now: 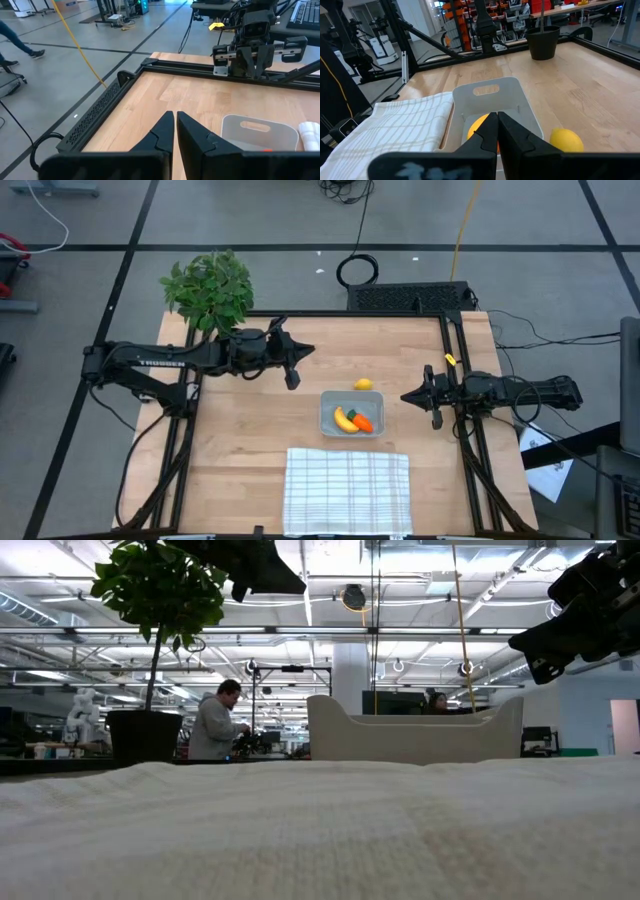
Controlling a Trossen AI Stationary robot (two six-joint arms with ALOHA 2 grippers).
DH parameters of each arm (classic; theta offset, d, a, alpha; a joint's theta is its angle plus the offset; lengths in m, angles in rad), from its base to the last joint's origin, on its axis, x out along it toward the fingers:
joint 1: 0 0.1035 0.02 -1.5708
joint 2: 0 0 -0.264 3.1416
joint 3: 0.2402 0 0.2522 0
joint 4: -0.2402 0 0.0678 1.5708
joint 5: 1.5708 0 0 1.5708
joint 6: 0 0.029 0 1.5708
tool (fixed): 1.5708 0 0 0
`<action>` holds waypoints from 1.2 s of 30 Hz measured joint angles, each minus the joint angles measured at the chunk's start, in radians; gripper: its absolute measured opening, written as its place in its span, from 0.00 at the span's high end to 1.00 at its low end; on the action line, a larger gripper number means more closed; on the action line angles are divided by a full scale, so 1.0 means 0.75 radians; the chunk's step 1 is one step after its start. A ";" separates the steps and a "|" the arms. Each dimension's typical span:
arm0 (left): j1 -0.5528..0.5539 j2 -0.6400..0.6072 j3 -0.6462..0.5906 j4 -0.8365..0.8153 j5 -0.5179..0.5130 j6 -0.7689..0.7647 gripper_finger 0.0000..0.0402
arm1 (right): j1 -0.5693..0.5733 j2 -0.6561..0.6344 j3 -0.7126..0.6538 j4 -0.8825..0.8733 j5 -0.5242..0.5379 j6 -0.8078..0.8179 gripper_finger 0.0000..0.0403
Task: Pick and placing Produce into tupperware
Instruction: Put the yellow lemon into the gray bin
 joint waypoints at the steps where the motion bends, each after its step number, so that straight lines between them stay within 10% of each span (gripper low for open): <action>1: 0.000 0.000 0.000 -0.001 0.000 0.000 0.94 | 0.000 0.000 0.000 0.000 0.000 0.000 1.00; 36: 0.083 0.226 0.070 0.159 0.146 0.001 0.94 | 0.002 0.034 -0.143 0.303 0.001 0.119 1.00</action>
